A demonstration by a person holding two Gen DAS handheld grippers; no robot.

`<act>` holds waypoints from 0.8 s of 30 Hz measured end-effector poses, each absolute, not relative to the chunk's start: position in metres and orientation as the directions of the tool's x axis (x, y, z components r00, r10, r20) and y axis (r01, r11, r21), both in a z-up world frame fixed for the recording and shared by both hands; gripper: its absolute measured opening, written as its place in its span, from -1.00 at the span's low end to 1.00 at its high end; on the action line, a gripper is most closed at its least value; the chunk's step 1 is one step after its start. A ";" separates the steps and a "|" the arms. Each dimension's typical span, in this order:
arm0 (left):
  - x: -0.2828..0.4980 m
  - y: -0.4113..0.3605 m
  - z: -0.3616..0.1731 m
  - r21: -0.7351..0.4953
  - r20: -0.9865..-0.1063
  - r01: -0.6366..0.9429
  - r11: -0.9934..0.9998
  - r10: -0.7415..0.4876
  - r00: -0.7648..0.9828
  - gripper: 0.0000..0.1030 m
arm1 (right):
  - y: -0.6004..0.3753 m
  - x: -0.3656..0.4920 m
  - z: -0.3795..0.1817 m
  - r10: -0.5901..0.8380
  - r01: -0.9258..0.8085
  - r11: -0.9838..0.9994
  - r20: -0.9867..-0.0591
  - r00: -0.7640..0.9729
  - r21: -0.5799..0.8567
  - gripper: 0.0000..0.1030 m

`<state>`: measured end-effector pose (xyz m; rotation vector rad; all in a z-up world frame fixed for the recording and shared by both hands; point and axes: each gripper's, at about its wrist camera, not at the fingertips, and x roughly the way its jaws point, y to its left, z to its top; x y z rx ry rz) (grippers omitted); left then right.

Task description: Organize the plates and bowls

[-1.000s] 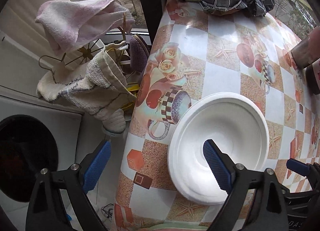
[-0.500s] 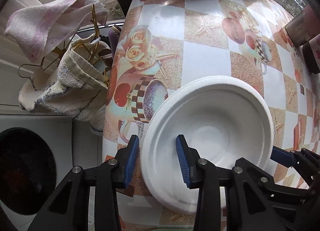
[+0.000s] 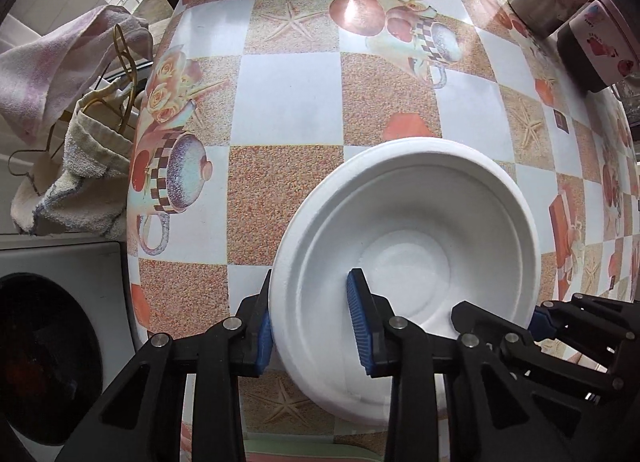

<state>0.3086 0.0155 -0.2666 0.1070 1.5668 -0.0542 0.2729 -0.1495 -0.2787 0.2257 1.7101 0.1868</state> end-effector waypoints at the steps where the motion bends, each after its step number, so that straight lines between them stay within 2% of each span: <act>1: 0.306 0.011 -0.266 0.033 -0.999 0.111 0.993 0.033 0.003 -0.30 | -0.154 0.269 -0.279 0.255 0.049 0.967 -0.956 -0.145 0.251 -0.58; 10: 0.273 -0.040 -0.262 0.033 -0.999 0.231 0.972 0.032 0.008 -0.30 | -0.185 0.230 -0.276 0.251 0.127 0.964 -0.957 -0.145 0.233 -0.58; 13: 0.269 -0.046 -0.257 0.090 -0.996 0.226 0.970 0.082 0.046 -0.30 | -0.190 0.225 -0.275 0.245 0.132 0.965 -0.958 -0.148 0.226 -0.58; 24: 0.260 -0.039 -0.265 0.022 -1.000 0.221 0.975 0.022 0.003 -0.32 | -0.189 0.215 -0.276 0.256 0.124 0.963 -0.954 -0.158 0.238 -0.58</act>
